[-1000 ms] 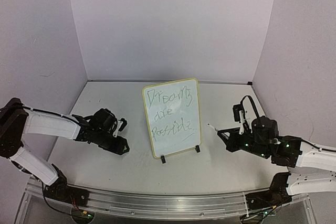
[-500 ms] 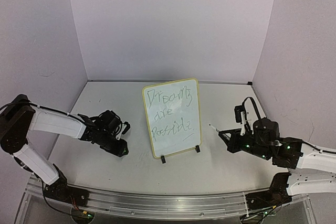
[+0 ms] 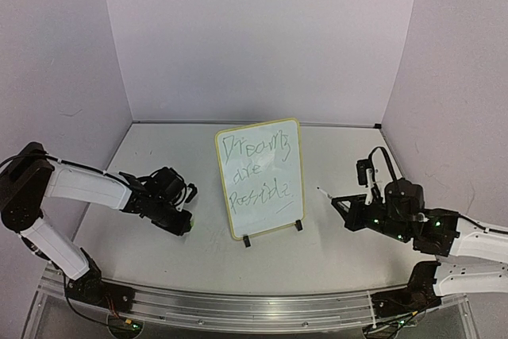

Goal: Write a sentence on the whiteboard
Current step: Pick up the pen cap from the center of the board, then insert the whiteboard marker without the cap into the pen cap.

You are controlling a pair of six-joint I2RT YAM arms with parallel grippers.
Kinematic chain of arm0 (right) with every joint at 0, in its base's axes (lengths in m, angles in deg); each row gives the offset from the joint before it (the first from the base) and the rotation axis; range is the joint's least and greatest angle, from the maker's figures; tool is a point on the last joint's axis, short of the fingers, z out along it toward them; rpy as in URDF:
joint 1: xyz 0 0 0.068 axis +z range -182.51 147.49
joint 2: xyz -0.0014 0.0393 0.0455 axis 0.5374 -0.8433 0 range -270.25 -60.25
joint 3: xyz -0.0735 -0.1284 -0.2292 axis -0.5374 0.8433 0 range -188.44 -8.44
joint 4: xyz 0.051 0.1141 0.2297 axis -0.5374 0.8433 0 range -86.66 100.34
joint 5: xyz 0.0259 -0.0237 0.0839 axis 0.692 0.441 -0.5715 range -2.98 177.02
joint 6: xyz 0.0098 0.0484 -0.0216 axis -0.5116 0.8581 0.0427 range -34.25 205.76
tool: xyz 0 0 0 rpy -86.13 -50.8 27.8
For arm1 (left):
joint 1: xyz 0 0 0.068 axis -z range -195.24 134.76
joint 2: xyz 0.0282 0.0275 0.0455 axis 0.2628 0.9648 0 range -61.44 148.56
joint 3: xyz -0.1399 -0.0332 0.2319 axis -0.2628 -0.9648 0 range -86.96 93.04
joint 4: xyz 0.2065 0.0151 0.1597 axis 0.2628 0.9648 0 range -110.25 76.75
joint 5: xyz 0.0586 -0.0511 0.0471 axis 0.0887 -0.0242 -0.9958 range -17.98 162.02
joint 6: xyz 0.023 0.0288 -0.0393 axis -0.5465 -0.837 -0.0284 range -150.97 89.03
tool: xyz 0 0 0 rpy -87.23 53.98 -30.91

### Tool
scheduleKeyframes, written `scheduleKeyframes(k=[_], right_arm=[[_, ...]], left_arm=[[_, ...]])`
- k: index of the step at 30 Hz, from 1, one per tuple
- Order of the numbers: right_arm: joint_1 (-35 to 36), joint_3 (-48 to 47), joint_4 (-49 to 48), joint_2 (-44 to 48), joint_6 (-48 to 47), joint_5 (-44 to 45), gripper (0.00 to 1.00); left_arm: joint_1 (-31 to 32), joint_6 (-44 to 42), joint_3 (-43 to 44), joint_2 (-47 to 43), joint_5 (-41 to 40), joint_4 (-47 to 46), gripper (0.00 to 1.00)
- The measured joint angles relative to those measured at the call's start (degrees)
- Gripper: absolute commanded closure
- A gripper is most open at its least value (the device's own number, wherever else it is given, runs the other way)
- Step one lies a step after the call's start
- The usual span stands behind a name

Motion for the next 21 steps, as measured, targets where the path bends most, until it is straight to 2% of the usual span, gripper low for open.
scheduleKeyframes(k=[2,7,12,21], right_arm=[[0.0,0.0,0.1,0.4,0.0,0.0,1.00],[0.0,-0.5,2.3,1.5,0.0,-2.1,1.00],[0.0,-6.5,7.7,0.4,-0.2,-8.8,1.00],[0.0,-24.8,14.7,-12.7,-1.6,-28.4,1.00]], left_arm=[[0.0,0.3,0.0,0.0,-0.1,0.0,1.00],[0.0,0.8,-0.1,-1.6,-0.3,1.7,1.00],[0.0,1.4,0.9,-9.1,-0.5,5.4,1.00],[0.0,-1.0,19.0,-21.2,2.8,16.0,1.00]])
